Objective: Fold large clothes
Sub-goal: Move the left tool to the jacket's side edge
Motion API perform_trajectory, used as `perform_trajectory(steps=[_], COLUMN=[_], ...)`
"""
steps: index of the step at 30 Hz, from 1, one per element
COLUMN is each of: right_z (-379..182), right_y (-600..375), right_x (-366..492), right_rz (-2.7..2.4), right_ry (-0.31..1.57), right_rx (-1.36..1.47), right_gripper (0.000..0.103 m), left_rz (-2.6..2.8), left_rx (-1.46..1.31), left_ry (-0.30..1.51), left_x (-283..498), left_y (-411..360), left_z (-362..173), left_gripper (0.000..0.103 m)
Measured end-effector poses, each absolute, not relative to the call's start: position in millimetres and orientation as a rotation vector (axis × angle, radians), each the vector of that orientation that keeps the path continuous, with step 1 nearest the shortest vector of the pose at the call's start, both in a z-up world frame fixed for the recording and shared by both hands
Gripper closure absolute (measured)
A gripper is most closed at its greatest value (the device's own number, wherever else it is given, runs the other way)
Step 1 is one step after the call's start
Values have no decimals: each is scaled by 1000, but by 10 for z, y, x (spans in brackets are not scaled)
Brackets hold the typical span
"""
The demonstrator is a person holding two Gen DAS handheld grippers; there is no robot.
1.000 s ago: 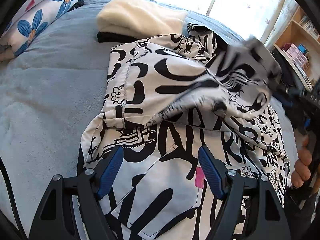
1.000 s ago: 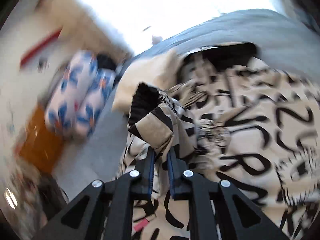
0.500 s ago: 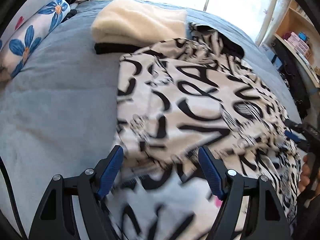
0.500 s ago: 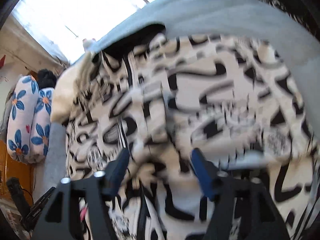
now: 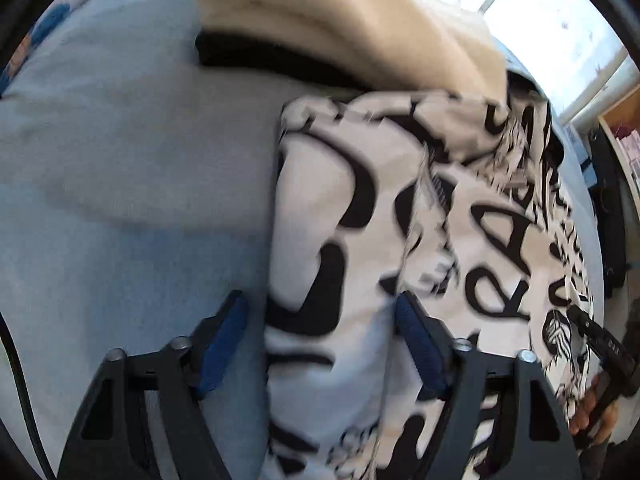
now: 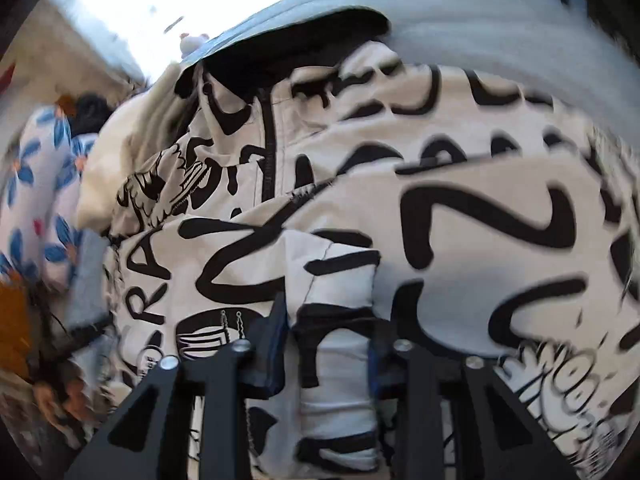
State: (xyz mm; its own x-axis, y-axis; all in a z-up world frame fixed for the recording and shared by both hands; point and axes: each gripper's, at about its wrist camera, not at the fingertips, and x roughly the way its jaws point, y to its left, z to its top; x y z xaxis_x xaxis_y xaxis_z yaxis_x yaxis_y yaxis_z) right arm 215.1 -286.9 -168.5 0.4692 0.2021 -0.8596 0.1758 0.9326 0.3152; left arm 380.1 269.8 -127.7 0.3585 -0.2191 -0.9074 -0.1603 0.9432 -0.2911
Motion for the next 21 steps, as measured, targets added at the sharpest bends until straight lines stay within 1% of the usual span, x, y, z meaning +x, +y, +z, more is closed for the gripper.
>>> perform_trajectory(steps=[1,3,4,5,7,9,11,14,16,17,19,21], right_z=[-1638,-1593,-1629,-1716,-1884,-1857,-1744,-1510,-1380,-1331,-1291,-1303], right_y=[-2861,-2867,-2851,-2816,-2766,-2785,-2809,-2770,-2689,-2623,-2458,-2211], right_x=[2158,2202,2240,2290,2352,2328,2273,2076,1938,1878,1807,1776], right_rz=[18,12,0,-14,-38,-55,-104,-151,-166,-140,-63,39], right_ry=[1059,1007,1003,1029,1093,1095,1102,1032,992,979,980,1004], right_rx=[381,382,359,323,279,299,299,242,197,199,217,230], right_gripper=[81,81,81,80,72,66,62,62,61,61,61,61], left_rz=[-10,46,63,79,113,140,168,195,186,163,99,13], left_rx=[-325,-291,-291,-285,-251,-220,-180,-129,-123,-135,-176,-238], left_ry=[1185,1153,1139,1130,1107,1092,1074,991,924,901,910,981], left_x=[3826,3873,3879,3883,3893,3879,3831,3674,3504,3413,3259,3171], left_y=[2674,2654,2656,2650,2633,2600,2537,2438,2351,2272,2164,1981], left_z=[-1240,-1229,-1244,-1268,-1306,-1263,-1170,-916,-736,-653,-571,-592], left_gripper=[83,92,93,94,94,93,93,89,81,80,78,78])
